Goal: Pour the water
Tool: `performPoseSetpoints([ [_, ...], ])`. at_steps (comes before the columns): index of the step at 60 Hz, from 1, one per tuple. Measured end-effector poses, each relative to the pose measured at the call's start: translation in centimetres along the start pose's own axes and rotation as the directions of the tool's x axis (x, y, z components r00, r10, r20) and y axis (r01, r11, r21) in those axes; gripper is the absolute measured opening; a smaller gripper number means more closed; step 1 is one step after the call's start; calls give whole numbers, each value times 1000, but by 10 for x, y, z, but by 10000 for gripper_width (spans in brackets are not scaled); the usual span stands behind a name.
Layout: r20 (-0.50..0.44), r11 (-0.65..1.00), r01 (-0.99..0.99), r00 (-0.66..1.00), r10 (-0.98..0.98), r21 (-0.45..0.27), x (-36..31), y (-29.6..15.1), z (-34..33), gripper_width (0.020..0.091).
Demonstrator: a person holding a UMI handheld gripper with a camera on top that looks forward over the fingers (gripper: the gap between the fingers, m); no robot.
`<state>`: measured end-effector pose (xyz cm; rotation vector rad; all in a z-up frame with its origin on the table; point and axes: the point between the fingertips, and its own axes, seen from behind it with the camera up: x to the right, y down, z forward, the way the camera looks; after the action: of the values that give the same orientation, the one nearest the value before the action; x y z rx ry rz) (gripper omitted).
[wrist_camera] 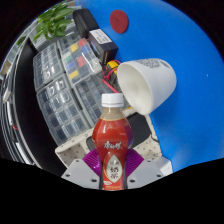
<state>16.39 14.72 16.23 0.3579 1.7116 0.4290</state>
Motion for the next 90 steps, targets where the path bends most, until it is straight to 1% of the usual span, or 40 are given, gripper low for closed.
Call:
performPoseSetpoints([
  [6, -23, 1000, -9, 1000, 9, -3, 6, -5, -1, 273],
  [13, -60, 999, 35, 998, -36, -18, 15, -4, -4, 273],
  [18, -85, 990, 138, 986, -141, -34, 16, -4, -5, 273],
  [23, -110, 936, 346, 930, -351, -65, 5, -2, -12, 272],
  [26, -118, 861, 498, 854, -507, -98, -5, -3, -15, 273],
  [29, -91, 767, 635, 762, -642, -96, -26, -7, -16, 274],
  [30, -98, 733, 672, 726, -680, -107, -36, -6, -16, 273],
  [35, -76, 528, 845, 522, -849, -90, -77, -21, -22, 275],
  [37, -73, 430, 901, 426, -902, -59, -91, -36, -24, 274],
  [38, -79, 376, 925, 372, -925, -47, -99, -41, -25, 274],
  [41, -137, 215, 976, 209, -968, -29, -124, -56, -32, 273],
  [45, -193, 23, 999, 18, -981, -22, -146, -83, -38, 275],
  [46, -202, -20, 1000, -20, -979, -3, -148, -98, -39, 273],
  [50, -270, -151, 988, -149, -951, -11, -168, -127, -44, 274],
  [51, -284, -179, 984, -176, -942, -16, -171, -136, -45, 287],
  [55, -334, -277, 960, -277, -901, -51, -171, -172, -47, 284],
  [60, -356, -367, 925, -377, -855, -100, -165, -209, -47, 283],
  [65, -366, -399, 909, -414, -834, -119, -151, -240, -42, 283],
  [70, -366, -397, 906, -424, -828, -151, -127, -269, -35, 283],
  [76, -355, -392, 901, -434, -828, -186, -97, -292, -24, 284],
  [81, -343, -382, 902, -431, -835, -202, -73, -305, -19, 286],
  [82, -345, -396, 904, -427, -836, -160, -80, -303, -17, 289],
  [83, -348, -394, 907, -420, -838, -147, -81, -303, -18, 285],
  [84, -352, -385, 911, -412, -840, -149, -78, -305, -20, 288],
  [86, -354, -371, 920, -391, -850, -125, -80, -305, -24, 285],
  [90, -351, -357, 929, -369, -861, -101, -79, -307, -23, 285],
])
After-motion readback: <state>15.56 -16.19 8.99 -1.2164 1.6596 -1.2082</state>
